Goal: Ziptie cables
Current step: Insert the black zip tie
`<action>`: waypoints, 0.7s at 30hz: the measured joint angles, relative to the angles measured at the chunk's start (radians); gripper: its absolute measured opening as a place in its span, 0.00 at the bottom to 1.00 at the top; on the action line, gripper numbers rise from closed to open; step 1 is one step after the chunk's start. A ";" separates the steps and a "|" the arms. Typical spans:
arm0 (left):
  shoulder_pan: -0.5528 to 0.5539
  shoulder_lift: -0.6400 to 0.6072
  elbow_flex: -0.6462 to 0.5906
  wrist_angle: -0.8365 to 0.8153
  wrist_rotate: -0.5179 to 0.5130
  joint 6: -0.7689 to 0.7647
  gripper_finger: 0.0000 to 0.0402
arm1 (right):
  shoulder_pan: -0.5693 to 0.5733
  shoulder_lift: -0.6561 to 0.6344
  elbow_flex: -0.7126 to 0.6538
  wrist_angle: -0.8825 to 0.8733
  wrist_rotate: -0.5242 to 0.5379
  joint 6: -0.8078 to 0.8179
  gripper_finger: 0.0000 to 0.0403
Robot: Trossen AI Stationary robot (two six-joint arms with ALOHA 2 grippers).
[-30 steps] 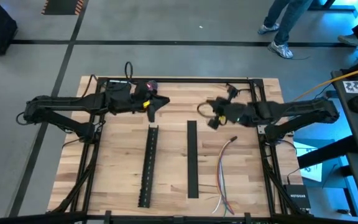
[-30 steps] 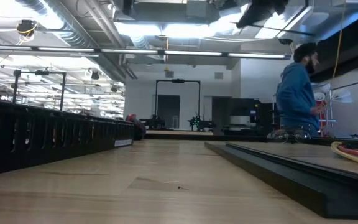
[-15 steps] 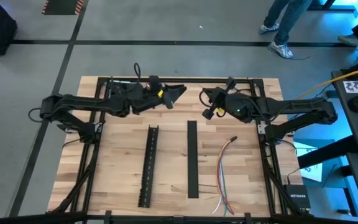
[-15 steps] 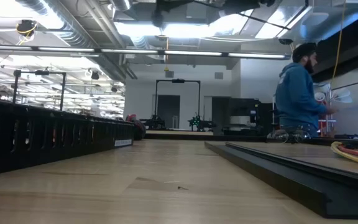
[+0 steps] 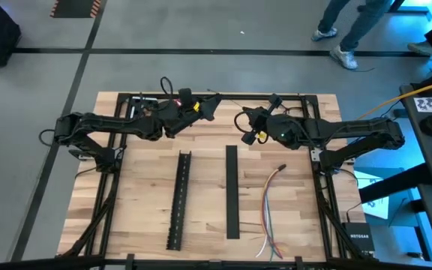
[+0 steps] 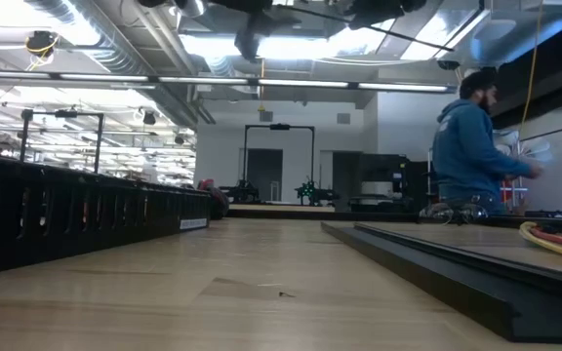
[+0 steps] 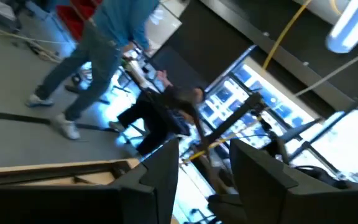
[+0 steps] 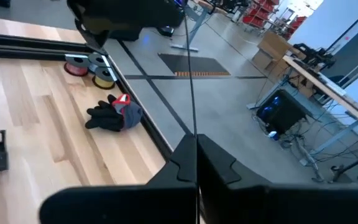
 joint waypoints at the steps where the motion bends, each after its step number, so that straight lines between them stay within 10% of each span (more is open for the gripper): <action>1: 0.003 0.000 0.000 -0.005 -0.001 -0.009 0.34 | 0.000 0.000 0.000 0.000 0.003 -0.009 0.00; 12: 0.029 0.000 0.000 -0.012 -0.001 -0.046 0.32 | 0.000 0.044 0.000 0.008 0.005 -0.037 0.00; 21: 0.028 0.000 0.000 -0.028 -0.001 -0.001 0.03 | 0.000 0.051 0.000 0.046 0.008 -0.036 0.00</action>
